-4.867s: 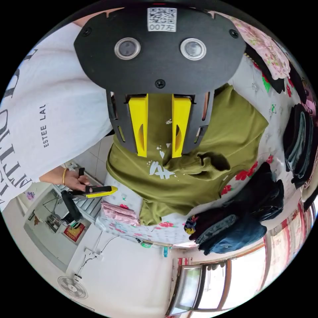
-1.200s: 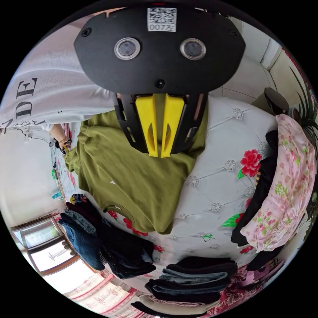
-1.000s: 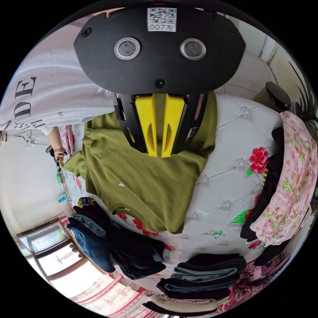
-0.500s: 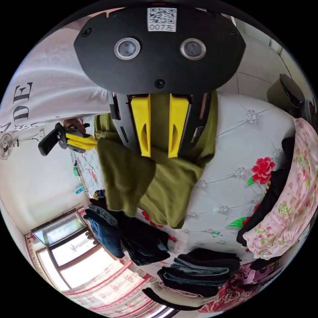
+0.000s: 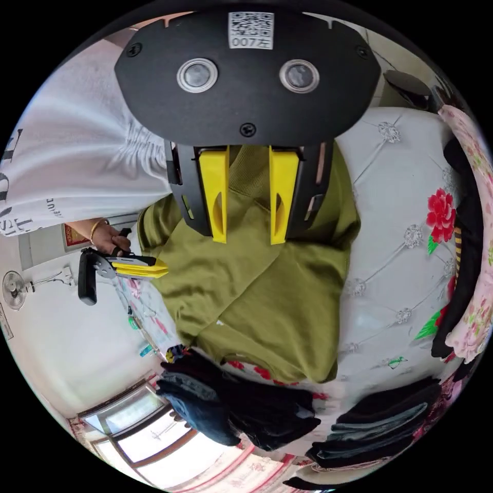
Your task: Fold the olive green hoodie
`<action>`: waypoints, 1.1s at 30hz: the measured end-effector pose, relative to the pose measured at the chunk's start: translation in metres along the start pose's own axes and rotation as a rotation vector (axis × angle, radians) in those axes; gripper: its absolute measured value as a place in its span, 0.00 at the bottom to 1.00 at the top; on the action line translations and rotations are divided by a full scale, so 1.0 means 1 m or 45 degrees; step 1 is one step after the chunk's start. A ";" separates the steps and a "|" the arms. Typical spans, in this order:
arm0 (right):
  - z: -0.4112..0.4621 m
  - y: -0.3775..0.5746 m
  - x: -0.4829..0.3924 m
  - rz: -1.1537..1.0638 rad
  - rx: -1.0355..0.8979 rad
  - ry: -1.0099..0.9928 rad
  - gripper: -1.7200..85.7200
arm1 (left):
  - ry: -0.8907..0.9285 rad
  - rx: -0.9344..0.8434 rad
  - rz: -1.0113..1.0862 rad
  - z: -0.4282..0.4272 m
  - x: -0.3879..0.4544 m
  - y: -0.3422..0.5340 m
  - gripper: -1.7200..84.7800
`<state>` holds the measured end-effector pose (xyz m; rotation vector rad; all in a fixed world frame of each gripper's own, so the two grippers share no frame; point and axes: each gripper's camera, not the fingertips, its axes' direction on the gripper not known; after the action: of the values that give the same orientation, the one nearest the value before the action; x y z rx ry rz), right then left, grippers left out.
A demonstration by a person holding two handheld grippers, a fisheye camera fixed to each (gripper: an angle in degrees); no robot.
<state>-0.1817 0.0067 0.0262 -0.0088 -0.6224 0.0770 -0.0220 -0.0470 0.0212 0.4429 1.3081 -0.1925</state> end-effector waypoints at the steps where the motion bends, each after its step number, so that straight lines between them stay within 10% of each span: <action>1: 0.007 0.009 0.003 0.072 -0.042 -0.035 0.07 | -0.029 0.010 0.031 0.004 0.009 0.008 0.15; 16: -0.099 0.263 0.065 0.986 0.238 0.120 0.14 | -0.108 0.140 -0.431 -0.052 -0.066 0.176 0.14; 26: -0.033 0.254 0.103 0.772 -0.164 -0.137 0.14 | -0.093 -0.228 -0.291 0.078 -0.029 0.131 0.21; 33: -0.075 0.261 0.114 0.577 -0.245 -0.216 0.04 | 0.021 -0.329 -0.058 0.067 0.005 0.119 0.05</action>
<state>-0.0641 0.2768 0.0237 -0.3328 -0.7872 0.4595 0.0842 0.0323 0.0540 0.1954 1.3388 -0.0560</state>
